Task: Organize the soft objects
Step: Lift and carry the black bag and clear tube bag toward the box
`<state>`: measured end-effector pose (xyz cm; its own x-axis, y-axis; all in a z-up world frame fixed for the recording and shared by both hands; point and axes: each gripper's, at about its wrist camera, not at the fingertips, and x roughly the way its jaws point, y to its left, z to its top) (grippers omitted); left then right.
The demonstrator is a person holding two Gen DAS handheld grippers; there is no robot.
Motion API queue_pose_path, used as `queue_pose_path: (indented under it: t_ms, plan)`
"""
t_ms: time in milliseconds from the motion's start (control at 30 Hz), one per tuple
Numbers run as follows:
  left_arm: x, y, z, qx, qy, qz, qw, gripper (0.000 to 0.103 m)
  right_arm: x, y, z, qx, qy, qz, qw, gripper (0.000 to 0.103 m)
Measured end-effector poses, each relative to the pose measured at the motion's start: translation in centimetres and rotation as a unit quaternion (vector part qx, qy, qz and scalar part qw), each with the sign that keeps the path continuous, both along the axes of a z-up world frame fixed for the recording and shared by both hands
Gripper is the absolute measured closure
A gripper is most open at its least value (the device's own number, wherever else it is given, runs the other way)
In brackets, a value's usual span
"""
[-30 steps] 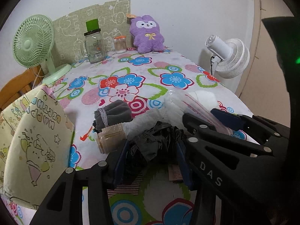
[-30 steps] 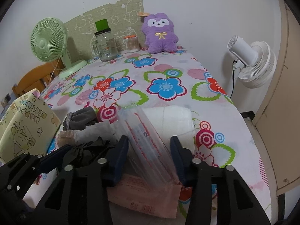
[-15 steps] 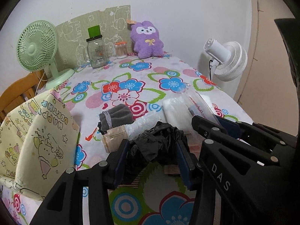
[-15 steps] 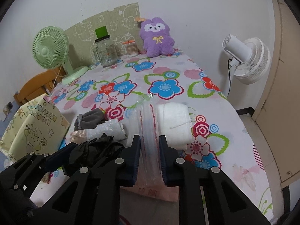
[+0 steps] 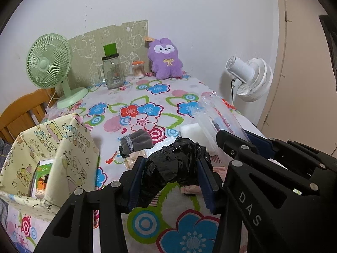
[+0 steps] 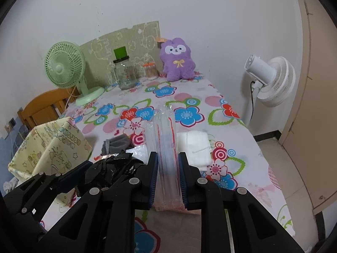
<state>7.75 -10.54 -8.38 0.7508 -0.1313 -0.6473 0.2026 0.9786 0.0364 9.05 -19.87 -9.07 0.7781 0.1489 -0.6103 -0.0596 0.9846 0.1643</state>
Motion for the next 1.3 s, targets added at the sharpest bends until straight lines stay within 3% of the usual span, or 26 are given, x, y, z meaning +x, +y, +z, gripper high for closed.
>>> queue_pose_path:
  t_ms: [733, 1300]
  plan:
    - [-3.3, 2.3, 5.2, 0.000, -0.037, 0.009, 0.9993, 0.052, -4.2, 2.0, 5.8, -0.013, -0.048, 0.001, 0.999, 0.080]
    - [-4.1, 4.8, 8.7, -0.007, -0.064, 0.005, 0.9979, 0.052, -4.8, 4.3, 9.7, -0.016, -0.066, 0.008, 0.998, 0.080]
